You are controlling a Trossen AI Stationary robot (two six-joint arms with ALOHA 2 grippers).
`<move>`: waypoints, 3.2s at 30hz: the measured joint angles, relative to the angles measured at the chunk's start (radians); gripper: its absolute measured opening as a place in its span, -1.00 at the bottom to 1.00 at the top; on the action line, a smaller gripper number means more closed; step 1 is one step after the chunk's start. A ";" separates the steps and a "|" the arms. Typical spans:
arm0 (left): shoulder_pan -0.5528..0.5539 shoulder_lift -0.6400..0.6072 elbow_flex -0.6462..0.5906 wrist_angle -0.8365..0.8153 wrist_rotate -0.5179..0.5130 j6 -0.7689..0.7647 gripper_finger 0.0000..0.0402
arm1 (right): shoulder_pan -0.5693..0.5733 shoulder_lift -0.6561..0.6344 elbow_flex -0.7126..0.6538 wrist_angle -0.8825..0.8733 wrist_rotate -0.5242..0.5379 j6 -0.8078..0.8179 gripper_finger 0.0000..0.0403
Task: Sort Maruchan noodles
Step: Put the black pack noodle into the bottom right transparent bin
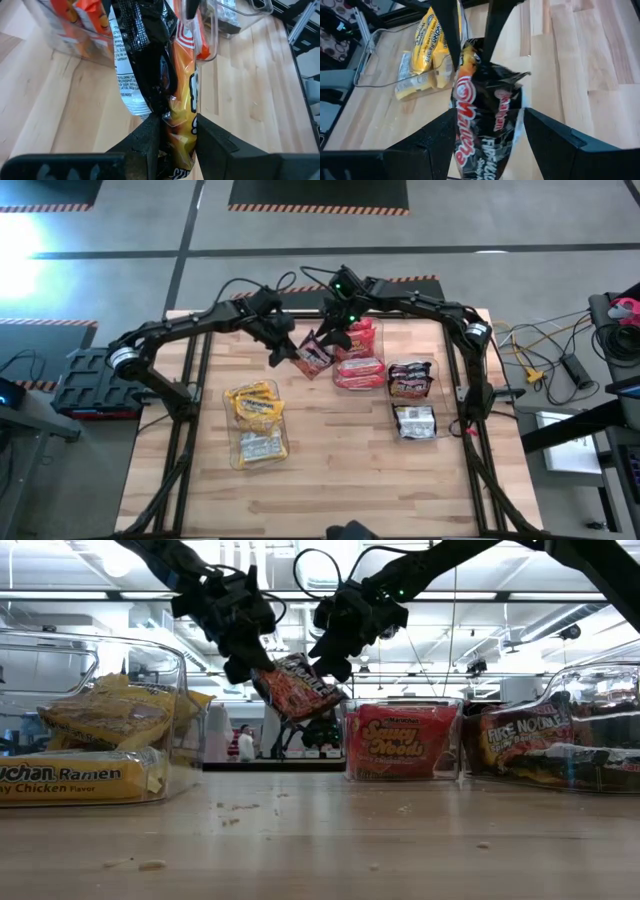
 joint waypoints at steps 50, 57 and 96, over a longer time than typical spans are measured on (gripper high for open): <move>-0.019 0.000 0.065 0.044 -0.010 -0.079 -0.43 | 0.025 0.004 -0.014 0.000 -0.092 0.006 -0.38; -0.019 0.000 0.066 0.041 -0.010 -0.071 -0.19 | 0.026 0.005 -0.014 -0.009 -0.043 0.010 -0.38; 0.116 -0.007 -0.029 0.233 -0.420 -0.061 -0.03 | 0.133 -0.165 0.198 -0.822 0.567 0.260 -0.38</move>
